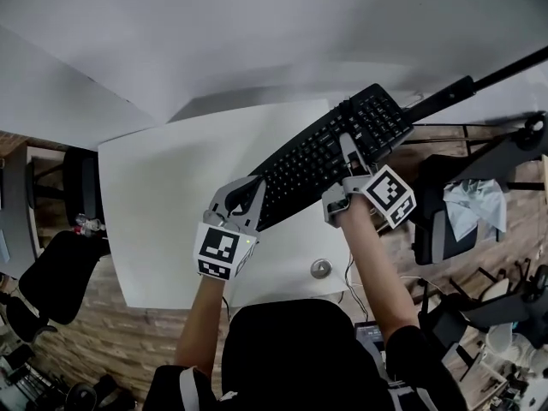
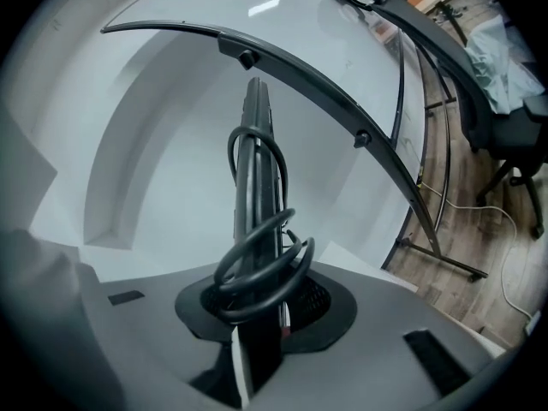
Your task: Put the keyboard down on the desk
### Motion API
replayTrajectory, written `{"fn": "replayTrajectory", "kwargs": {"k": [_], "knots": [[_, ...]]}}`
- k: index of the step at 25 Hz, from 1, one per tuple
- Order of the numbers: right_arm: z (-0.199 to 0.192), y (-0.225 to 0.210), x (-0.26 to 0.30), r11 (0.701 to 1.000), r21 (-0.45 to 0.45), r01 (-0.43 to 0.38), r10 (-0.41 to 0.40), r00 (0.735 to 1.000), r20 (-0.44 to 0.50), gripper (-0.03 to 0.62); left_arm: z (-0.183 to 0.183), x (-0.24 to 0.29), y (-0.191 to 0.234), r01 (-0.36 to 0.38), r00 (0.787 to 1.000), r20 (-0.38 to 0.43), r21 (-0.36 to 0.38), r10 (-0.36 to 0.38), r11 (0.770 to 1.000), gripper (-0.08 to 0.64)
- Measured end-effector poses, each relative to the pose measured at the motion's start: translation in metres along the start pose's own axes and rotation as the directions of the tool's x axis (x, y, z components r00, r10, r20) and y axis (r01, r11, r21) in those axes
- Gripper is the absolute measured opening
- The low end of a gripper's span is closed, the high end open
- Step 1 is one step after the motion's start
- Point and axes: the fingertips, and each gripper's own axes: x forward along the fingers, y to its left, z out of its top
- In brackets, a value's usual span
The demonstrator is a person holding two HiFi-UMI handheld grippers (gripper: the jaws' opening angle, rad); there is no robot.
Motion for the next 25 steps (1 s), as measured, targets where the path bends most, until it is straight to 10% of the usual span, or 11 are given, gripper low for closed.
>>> {"fn": "replayTrajectory", "kwargs": {"k": [9, 15, 25], "knots": [[-0.008, -0.036, 0.036, 0.992, 0.122, 0.04, -0.042, 0.999, 0.018, 0.115, -0.022, 0.021, 0.006, 0.073, 0.997, -0.034, 0.023, -0.072, 0.997, 0.025], [-0.013, -0.061, 0.048, 0.973, 0.214, 0.087, -0.095, 0.995, 0.026, 0.115, -0.043, 0.04, 0.0, 0.13, 0.986, -0.117, 0.055, -0.123, 0.99, 0.179], [-0.022, -0.089, 0.058, 0.936, 0.333, 0.113, -0.135, 0.99, 0.043, 0.115, -0.091, 0.061, -0.027, 0.223, 0.947, -0.294, 0.328, -0.126, 0.918, 0.318]]}}
